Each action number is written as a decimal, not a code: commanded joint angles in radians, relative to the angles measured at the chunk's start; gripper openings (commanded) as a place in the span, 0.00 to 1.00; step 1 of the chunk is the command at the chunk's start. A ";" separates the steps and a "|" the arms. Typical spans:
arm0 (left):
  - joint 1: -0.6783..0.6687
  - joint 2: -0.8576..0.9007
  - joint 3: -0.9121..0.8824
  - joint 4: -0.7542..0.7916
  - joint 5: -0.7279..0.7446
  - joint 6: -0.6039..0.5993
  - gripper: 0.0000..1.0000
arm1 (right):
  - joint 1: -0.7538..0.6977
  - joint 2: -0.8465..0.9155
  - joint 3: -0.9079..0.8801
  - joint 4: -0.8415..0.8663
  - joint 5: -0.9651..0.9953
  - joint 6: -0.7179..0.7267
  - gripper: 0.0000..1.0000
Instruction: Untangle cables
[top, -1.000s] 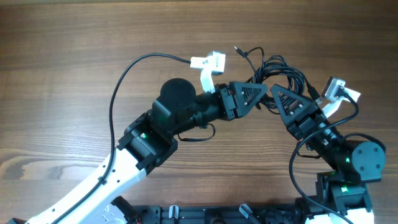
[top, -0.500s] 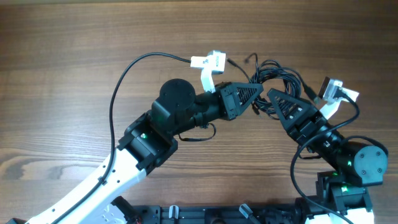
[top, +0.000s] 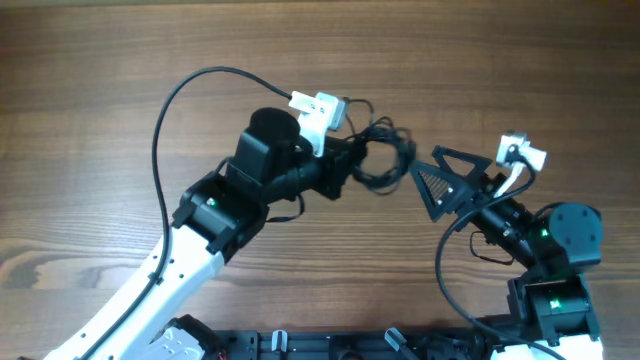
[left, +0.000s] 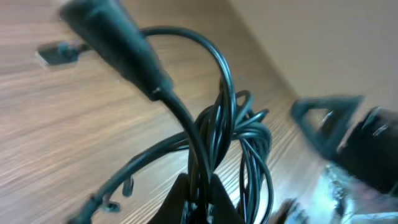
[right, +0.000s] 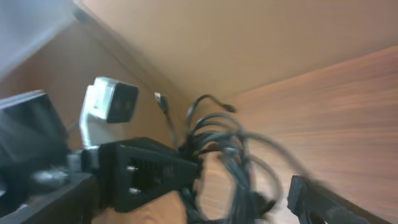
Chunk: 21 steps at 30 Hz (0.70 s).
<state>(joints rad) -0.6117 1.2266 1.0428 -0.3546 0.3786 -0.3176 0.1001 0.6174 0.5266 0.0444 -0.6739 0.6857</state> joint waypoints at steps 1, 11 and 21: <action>0.031 -0.006 0.005 -0.128 0.003 0.236 0.04 | -0.004 -0.006 0.005 -0.039 0.048 -0.334 1.00; 0.031 -0.005 0.005 -0.063 0.165 0.141 0.04 | -0.003 -0.006 0.005 -0.231 -0.132 -0.855 0.85; -0.057 -0.005 0.005 -0.008 0.167 0.141 0.04 | -0.002 -0.006 0.005 -0.216 -0.200 -0.951 0.41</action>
<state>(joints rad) -0.6445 1.2266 1.0420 -0.3878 0.5220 -0.1703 0.0990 0.6163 0.5262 -0.1776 -0.8516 -0.2379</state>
